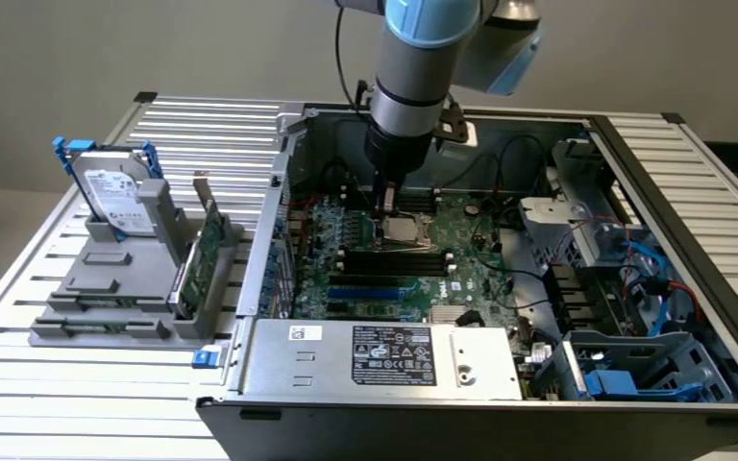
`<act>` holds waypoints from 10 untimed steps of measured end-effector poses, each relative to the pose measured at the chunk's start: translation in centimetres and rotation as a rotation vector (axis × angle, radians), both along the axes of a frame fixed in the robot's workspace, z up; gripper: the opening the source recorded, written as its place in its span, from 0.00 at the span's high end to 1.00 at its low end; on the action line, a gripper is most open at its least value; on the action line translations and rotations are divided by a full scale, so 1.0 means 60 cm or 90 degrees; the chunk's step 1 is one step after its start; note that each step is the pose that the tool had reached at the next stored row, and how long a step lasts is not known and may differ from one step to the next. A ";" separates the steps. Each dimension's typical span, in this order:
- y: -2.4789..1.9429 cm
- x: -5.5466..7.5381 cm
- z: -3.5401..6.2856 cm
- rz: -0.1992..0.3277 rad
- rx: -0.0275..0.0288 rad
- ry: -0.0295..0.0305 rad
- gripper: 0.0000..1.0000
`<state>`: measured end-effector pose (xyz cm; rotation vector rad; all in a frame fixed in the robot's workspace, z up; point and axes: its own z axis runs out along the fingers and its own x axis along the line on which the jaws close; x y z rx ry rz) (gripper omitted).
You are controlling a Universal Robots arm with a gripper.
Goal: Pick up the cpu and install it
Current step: 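Close the cpu cover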
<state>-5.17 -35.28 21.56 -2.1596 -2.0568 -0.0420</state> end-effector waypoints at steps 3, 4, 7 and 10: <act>-0.0003 -0.002 -0.003 0.000 0.0000 0.0000 0.89; -0.0003 -0.002 -0.004 0.000 0.0000 0.0000 0.89; -0.0007 -0.003 -0.009 0.001 0.0000 0.0001 0.89; -0.0014 -0.004 -0.012 0.001 -0.0001 0.0009 0.89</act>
